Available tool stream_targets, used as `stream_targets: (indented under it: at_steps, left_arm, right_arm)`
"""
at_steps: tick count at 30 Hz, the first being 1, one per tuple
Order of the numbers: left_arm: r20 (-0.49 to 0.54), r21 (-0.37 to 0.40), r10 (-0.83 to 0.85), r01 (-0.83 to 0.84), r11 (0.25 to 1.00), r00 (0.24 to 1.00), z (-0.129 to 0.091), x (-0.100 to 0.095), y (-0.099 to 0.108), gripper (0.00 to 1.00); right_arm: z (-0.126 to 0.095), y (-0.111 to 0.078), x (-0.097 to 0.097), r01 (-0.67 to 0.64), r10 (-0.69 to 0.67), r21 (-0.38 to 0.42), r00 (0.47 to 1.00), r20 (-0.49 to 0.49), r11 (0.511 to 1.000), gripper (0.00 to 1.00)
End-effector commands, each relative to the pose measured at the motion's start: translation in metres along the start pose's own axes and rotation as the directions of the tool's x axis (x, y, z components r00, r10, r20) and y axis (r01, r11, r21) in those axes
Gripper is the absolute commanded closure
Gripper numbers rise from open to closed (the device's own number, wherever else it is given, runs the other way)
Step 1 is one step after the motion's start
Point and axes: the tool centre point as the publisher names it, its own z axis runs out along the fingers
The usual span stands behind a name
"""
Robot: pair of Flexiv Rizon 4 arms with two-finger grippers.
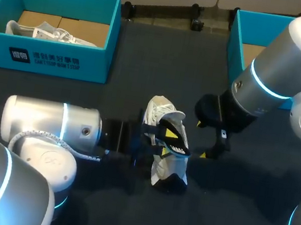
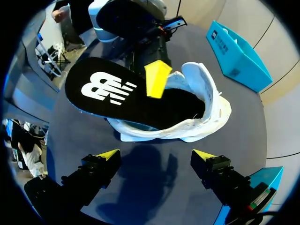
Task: Take the shoe out of the shoebox, open the shoe tongue, remove and reinsert the insole, then place the shoe into the shoebox
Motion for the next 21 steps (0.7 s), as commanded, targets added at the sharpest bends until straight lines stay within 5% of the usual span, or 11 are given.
stream_targets:
  at_steps: [1,21]
  left_arm:
    - [-0.012,-0.004,-0.004,0.004,1.000,1.000,-0.004,0.002,-0.003,1.00]
    - [0.020,-0.070,0.059,-0.057,0.996,0.998,0.008,0.009,0.036,1.00]
  right_arm:
    - [0.001,0.001,0.000,0.000,0.000,0.002,1.000,0.000,1.000,0.00]
    - [0.001,0.001,0.000,0.000,0.000,0.002,1.000,0.000,1.000,0.00]
